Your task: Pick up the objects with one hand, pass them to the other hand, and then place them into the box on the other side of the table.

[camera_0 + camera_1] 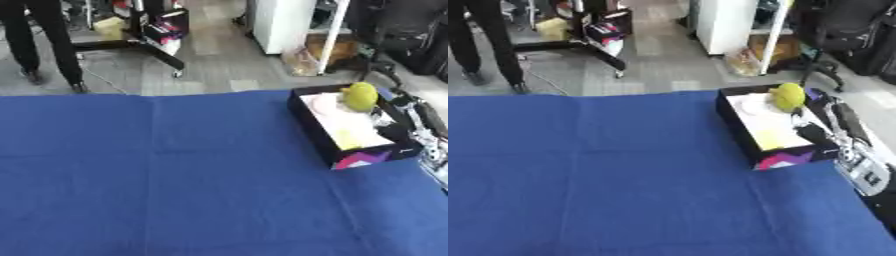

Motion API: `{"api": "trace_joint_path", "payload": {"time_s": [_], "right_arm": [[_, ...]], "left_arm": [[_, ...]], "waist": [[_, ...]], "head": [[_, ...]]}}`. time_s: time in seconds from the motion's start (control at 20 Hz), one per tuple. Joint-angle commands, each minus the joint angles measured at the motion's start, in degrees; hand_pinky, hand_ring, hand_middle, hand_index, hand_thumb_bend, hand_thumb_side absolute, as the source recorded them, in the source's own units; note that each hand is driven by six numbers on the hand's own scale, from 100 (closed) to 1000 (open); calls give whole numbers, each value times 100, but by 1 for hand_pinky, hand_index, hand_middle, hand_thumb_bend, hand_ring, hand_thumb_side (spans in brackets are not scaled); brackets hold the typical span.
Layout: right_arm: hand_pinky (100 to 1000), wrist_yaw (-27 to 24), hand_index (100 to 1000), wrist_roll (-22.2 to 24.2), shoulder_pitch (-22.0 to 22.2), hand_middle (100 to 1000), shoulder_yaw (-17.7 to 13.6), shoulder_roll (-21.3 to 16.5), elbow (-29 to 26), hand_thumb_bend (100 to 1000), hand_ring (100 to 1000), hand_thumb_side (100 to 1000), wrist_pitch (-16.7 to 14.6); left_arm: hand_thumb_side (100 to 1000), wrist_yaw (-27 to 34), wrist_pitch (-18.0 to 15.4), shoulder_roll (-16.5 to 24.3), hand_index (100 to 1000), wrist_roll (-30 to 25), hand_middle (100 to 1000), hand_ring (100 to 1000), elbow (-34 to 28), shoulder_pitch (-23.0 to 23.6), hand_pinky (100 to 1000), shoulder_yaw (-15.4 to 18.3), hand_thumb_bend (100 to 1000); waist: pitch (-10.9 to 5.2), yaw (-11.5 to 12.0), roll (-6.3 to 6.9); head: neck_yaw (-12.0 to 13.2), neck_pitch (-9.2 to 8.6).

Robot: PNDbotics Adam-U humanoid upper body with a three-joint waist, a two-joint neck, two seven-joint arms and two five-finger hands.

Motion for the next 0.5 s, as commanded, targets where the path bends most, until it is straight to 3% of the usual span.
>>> {"api": "trace_joint_path", "payload": {"time_s": [0.05, 0.2, 0.3, 0.5], "right_arm": [[836, 59, 968, -145, -12, 737, -110, -310, -139, 100, 845, 539, -44], [819, -95, 947, -415, 292, 699, -231, -314, -802, 100, 829, 405, -147], [812, -246, 941, -602, 640, 684, -340, -283, -1536, 100, 825, 377, -159], [782, -571, 887, -878, 1511, 632, -586, 377, -3615, 100, 797, 340, -169]], "left_arm": [[823, -22, -30, 33, 811, 7, 676, 711, -55, -32, 766, 54, 148], [824, -53, -23, 9, 813, 60, 676, 712, -9, 17, 765, 87, 141], [824, -126, -2, 1, 814, 132, 676, 711, 42, 60, 764, 123, 137], [830, -337, 46, -7, 822, 467, 678, 712, 188, 178, 762, 257, 125]], "waist": [[-109, -28, 6], [-136, -105, 20], [-155, -168, 22], [-195, -374, -9]], "head": [[-2, 5], [123, 35], [218, 59], [527, 126]]}}
